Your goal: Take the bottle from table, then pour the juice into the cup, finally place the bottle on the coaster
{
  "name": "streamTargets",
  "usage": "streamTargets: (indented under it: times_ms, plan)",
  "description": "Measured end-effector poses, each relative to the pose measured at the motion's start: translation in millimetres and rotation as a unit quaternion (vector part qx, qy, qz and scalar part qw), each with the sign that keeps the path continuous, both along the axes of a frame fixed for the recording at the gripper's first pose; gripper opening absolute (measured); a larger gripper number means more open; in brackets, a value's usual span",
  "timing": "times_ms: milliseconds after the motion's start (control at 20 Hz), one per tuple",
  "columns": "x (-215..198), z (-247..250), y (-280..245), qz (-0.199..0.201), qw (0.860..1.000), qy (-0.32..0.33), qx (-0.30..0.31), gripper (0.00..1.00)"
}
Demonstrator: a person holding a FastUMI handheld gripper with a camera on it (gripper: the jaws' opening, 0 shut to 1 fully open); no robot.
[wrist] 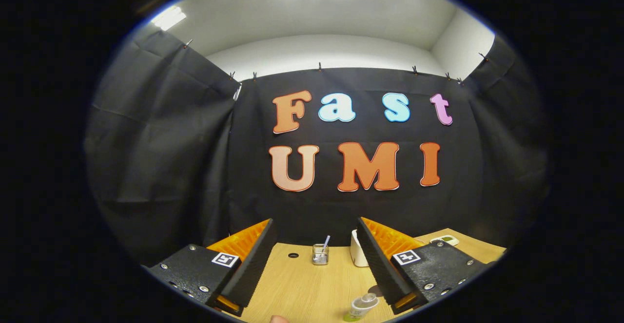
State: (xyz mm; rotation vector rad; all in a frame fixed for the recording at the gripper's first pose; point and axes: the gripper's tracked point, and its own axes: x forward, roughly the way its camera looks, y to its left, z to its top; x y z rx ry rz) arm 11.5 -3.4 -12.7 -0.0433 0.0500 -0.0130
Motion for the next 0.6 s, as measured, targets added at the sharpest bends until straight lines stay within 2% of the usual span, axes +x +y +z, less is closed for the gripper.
streamTargets:
  times_ms: [350,600]
  plan:
    - [-8,-7,-21,-0.026,1.0,0.011,-0.009,0.99]
    - [-14,-39,-39,-0.044,0.998,0.038,-0.003,0.99]
